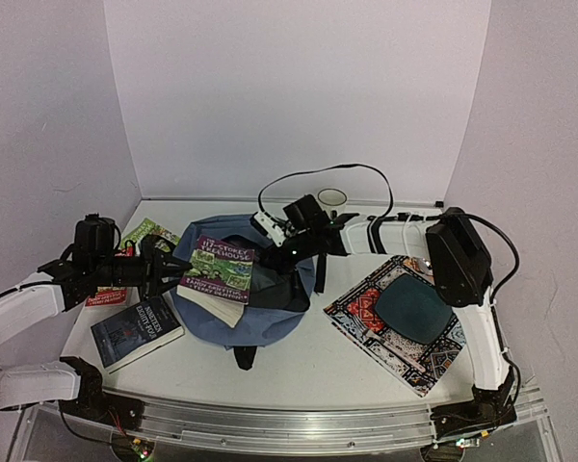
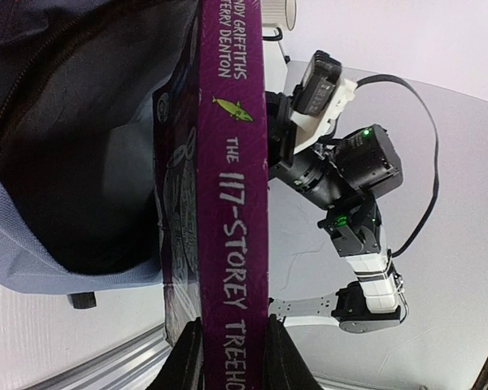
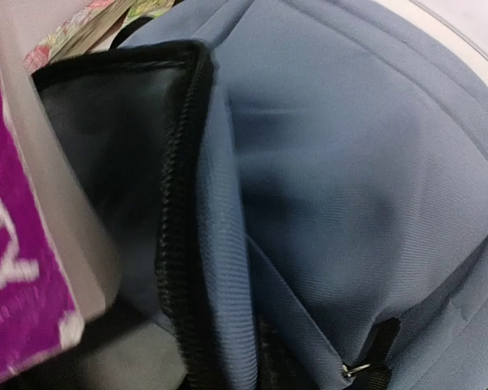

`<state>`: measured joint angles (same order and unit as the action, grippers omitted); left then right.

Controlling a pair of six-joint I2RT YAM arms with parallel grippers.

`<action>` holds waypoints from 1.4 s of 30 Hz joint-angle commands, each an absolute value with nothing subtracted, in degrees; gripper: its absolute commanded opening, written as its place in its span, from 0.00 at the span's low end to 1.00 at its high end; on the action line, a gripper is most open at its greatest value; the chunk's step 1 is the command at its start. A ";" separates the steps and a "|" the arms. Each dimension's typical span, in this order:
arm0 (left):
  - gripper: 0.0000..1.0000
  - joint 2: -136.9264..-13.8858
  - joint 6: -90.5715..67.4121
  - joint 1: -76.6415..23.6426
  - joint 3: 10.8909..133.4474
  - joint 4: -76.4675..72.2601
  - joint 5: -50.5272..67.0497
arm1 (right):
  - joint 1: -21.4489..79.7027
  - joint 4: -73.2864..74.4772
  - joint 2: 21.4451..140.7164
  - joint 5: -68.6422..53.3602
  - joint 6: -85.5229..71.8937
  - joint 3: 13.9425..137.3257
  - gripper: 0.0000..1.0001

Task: Pack the student bag
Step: Pick up the largest pocket of the bag from the student bag, then place the book in the largest pocket of the bag.

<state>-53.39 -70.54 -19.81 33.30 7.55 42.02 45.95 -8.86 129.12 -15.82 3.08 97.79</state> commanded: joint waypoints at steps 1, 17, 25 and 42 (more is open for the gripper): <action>0.00 -54.26 -70.12 -19.77 34.28 2.08 46.71 | 46.20 -8.28 125.92 -14.85 2.61 101.52 0.04; 0.00 -61.77 -73.16 -25.11 32.78 -9.63 50.20 | 46.23 -19.63 114.15 -14.99 -11.90 98.77 0.00; 0.00 -66.04 -72.59 -25.23 33.23 -13.76 48.49 | 46.22 -23.15 111.93 -19.23 -14.66 96.88 0.00; 0.00 -74.68 -73.51 -23.73 31.97 -23.20 43.48 | 46.18 -31.21 104.02 -20.15 -19.94 89.09 0.00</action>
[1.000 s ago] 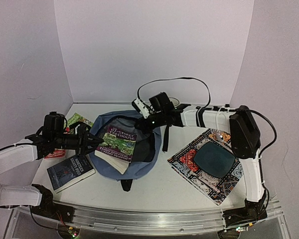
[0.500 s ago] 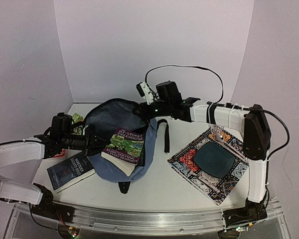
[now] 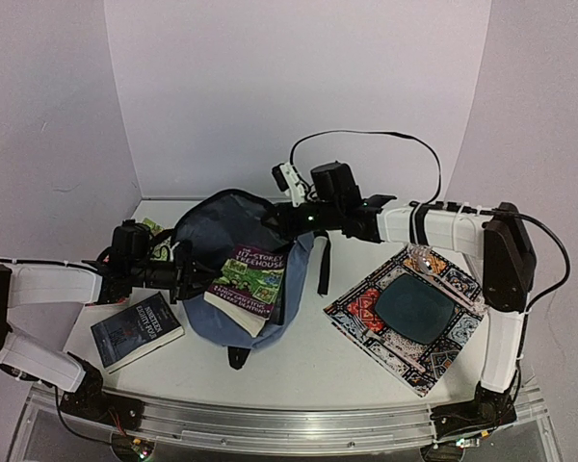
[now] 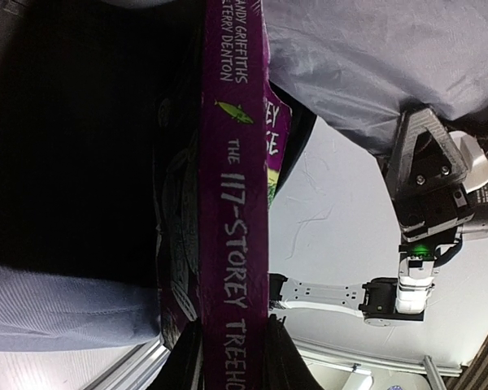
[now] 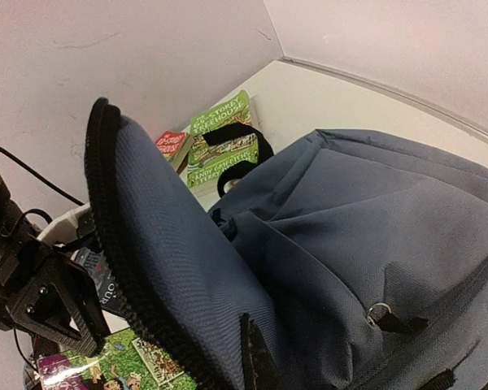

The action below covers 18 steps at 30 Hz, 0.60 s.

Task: Pack the student bag
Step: Place the book in the largest pocket of the bag.

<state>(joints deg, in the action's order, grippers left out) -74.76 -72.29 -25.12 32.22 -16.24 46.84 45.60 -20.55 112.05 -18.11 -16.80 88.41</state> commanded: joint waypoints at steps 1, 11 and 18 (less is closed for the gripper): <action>0.00 -74.66 -73.70 -23.57 31.06 -23.20 43.41 | 46.18 -31.78 103.60 -19.80 -20.31 88.82 0.00; 0.00 -76.05 -70.41 -22.95 29.25 -23.35 43.49 | 46.22 -34.90 104.64 -23.19 -21.94 89.47 0.00; 0.00 -78.13 -64.67 -22.94 36.47 -26.76 48.27 | 46.17 -34.90 106.59 -27.65 -23.03 89.53 0.00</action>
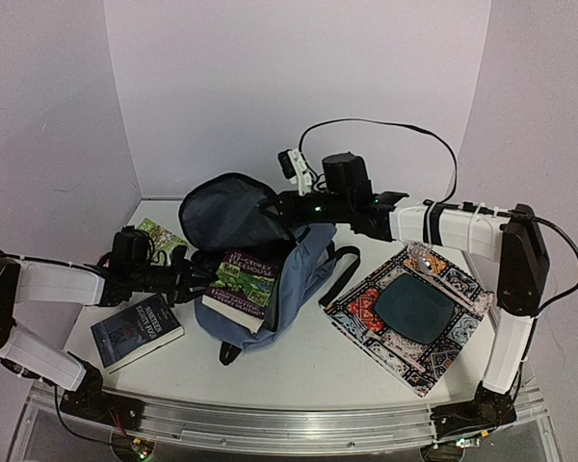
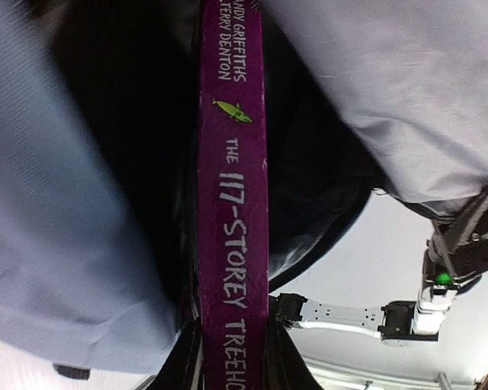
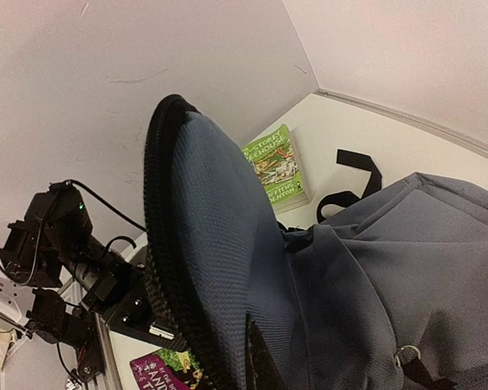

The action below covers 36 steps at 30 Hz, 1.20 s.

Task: Pack the student bag
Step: Place the book in the largest pocket of the bag.

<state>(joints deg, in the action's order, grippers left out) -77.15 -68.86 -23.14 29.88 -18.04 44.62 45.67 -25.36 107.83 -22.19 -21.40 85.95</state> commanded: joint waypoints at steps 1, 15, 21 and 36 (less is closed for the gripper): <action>0.00 -78.64 -65.04 -22.94 36.90 -28.24 48.94 | 46.20 -34.89 106.65 -28.10 -23.09 89.47 0.00; 0.00 -89.73 -74.51 -22.07 36.39 -50.41 44.20 | 46.43 -34.99 107.00 -32.89 -23.29 90.06 0.00; 0.00 -94.40 -78.93 -21.70 38.42 -63.98 46.90 | 46.64 -35.00 107.04 -34.23 -23.61 89.47 0.00; 0.05 -109.79 -68.97 -19.56 43.03 -64.08 41.09 | 48.00 -35.84 109.95 -35.68 -27.37 90.14 0.00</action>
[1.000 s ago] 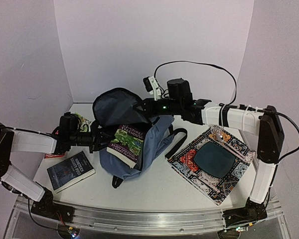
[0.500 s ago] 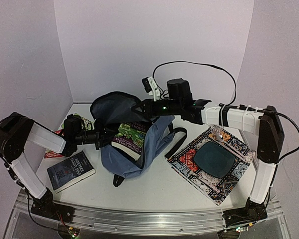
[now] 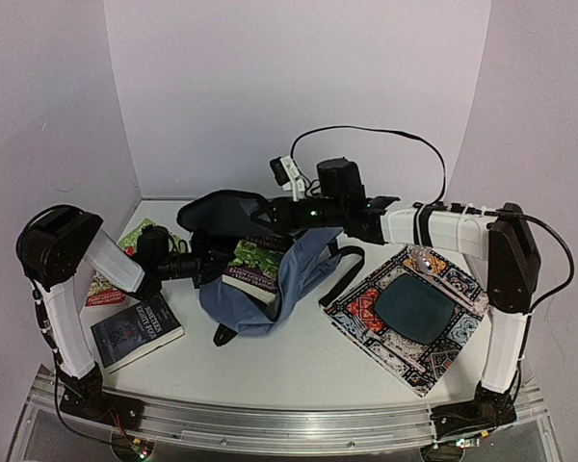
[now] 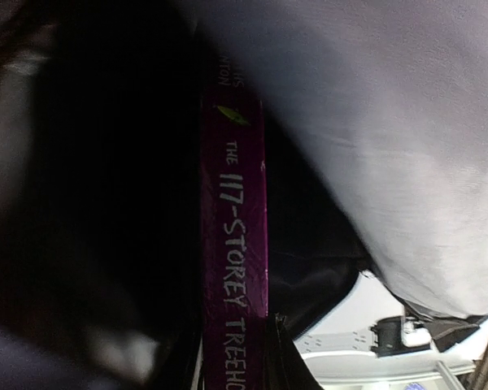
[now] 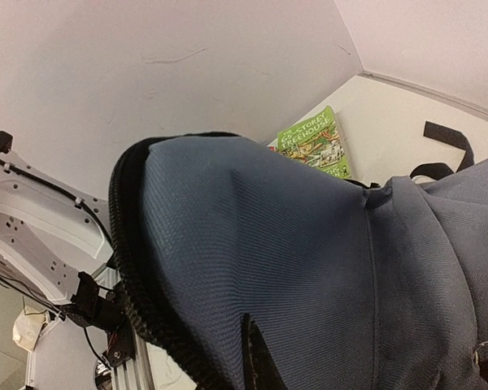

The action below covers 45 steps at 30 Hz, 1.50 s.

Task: Pack the student bag
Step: Place the book in the largest pocket of the bag, then adjust the book in the largest pocket of the bag.

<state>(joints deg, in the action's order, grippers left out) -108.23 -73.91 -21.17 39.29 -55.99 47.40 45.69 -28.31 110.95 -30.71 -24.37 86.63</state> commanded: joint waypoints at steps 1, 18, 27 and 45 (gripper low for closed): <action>0.09 -110.57 -68.46 -19.39 43.29 -64.05 40.77 | 48.07 -36.15 110.05 -35.63 -27.97 89.80 0.00; 0.67 -100.21 -51.02 -19.17 40.74 -33.50 31.87 | 48.23 -36.65 110.06 -22.78 -34.40 82.00 0.00; 0.72 -90.75 -58.73 -19.32 31.16 -26.09 30.62 | 48.80 -38.11 112.04 -22.67 -36.24 82.25 0.00; 0.73 -94.74 -59.25 -22.95 34.19 -12.29 30.88 | 49.68 -39.97 112.97 -23.86 -36.83 82.02 0.00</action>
